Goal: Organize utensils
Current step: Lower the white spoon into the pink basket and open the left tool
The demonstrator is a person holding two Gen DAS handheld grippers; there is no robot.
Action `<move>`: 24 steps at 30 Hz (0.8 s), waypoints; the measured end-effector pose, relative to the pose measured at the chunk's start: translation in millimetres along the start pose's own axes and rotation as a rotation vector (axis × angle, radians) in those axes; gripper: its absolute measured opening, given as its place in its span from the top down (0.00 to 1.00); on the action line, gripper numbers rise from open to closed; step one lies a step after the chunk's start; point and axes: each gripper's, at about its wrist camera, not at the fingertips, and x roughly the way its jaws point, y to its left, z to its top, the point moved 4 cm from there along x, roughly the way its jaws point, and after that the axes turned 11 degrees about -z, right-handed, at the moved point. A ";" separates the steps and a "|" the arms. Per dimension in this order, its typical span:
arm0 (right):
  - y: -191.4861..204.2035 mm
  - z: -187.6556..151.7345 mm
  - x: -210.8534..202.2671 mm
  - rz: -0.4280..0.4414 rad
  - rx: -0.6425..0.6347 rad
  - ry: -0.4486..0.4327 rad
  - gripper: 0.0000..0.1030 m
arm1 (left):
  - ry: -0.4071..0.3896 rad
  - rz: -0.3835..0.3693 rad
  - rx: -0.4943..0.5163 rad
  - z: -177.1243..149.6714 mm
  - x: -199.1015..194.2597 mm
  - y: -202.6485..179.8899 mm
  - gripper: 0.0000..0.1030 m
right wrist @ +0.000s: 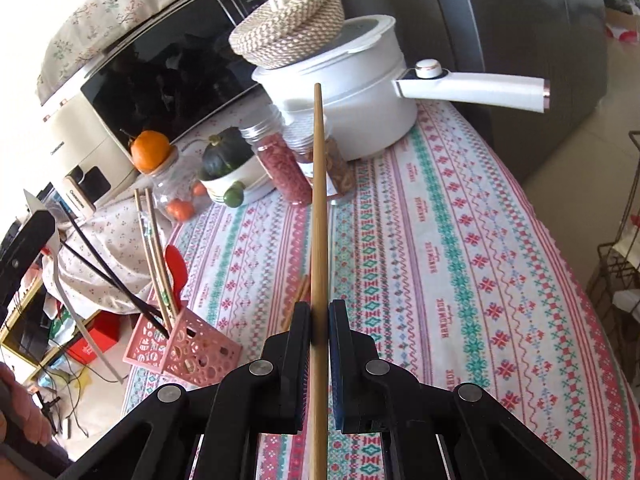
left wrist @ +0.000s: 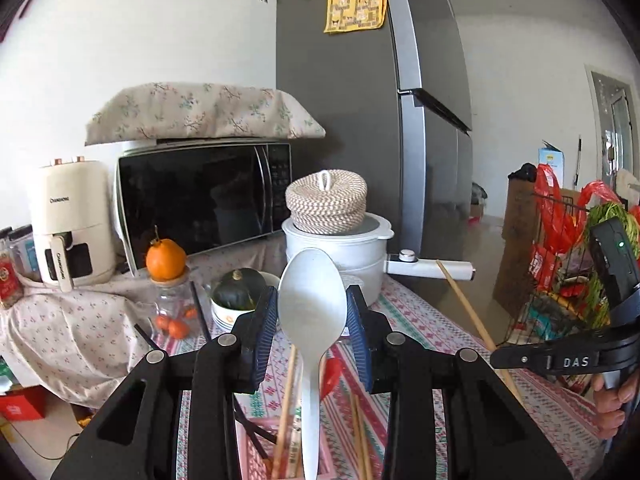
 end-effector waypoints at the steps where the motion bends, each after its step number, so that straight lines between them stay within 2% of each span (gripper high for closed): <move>1: 5.5 -0.5 1.7 -0.001 -0.013 -0.002 0.95 | -0.006 0.017 -0.003 -3.1 1.1 6.9 0.64; 8: 28.0 -4.9 14.3 -0.005 -0.061 -0.001 0.95 | -0.033 0.055 -0.043 -20.9 13.1 36.5 0.64; 11: 34.6 -5.2 17.7 -0.012 -0.075 -0.011 0.95 | -0.017 0.060 -0.051 -31.3 19.5 39.7 0.64; 17: 43.7 -4.0 19.8 -0.016 -0.078 -0.052 0.95 | 0.084 0.041 -0.095 -53.4 32.5 43.9 0.64; 22: 51.5 0.7 12.6 0.006 -0.040 -0.108 0.95 | 0.197 -0.012 -0.180 -67.5 29.2 52.3 0.63; 24: 57.4 3.1 8.0 0.021 -0.026 -0.139 0.95 | 0.235 -0.037 -0.211 -72.2 23.9 55.8 0.59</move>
